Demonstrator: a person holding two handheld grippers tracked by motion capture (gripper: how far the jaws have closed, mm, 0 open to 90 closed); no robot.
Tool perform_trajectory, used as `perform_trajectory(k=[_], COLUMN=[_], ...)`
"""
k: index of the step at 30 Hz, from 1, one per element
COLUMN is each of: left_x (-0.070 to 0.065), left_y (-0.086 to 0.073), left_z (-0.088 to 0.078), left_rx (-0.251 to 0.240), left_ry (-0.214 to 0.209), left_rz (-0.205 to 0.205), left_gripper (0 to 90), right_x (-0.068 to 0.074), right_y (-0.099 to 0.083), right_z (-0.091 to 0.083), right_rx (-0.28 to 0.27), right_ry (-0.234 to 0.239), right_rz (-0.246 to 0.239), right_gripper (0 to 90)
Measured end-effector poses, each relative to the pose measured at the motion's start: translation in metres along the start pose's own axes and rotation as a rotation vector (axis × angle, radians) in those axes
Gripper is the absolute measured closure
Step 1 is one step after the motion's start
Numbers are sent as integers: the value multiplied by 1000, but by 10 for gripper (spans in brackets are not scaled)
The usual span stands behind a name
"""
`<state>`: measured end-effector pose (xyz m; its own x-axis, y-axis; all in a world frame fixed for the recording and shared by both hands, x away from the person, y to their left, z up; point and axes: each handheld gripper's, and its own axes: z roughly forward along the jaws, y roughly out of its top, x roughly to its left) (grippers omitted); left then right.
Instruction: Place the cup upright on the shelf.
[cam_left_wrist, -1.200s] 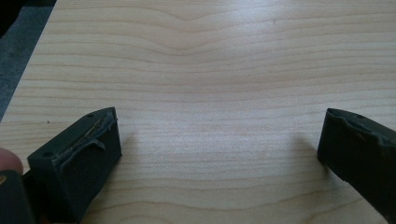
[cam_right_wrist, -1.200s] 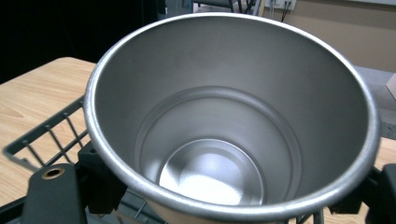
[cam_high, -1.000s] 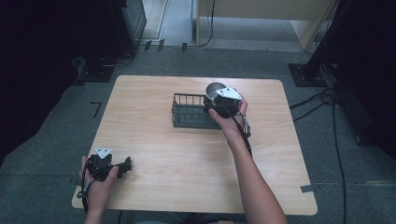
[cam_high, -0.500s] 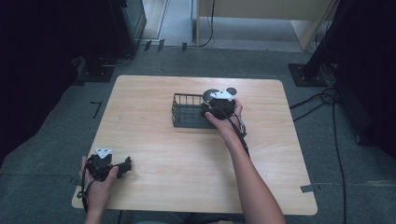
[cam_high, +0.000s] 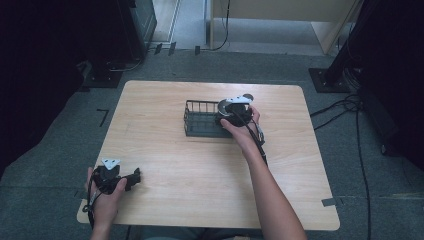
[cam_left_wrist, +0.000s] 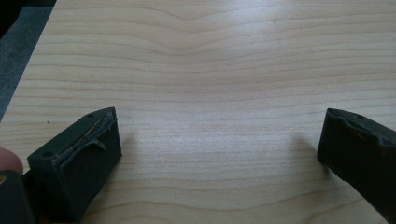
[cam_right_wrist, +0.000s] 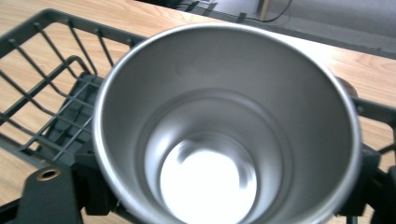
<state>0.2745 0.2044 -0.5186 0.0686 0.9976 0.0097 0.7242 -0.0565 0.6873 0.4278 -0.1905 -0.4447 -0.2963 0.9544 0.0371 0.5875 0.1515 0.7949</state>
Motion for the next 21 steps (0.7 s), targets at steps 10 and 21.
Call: perform_trajectory(k=[10, 21], left_x=[0, 0], left_y=[0, 0], left_z=[0, 0], left_rx=[0, 0], left_ry=[0, 0], left_rz=[0, 0], left_gripper=[0, 0], right_x=[0, -4], right_y=[3, 8], right_z=[-8, -34], right_rx=[4, -40], right_ry=[13, 27], right_rz=[-16, -21], right_gripper=[57, 0])
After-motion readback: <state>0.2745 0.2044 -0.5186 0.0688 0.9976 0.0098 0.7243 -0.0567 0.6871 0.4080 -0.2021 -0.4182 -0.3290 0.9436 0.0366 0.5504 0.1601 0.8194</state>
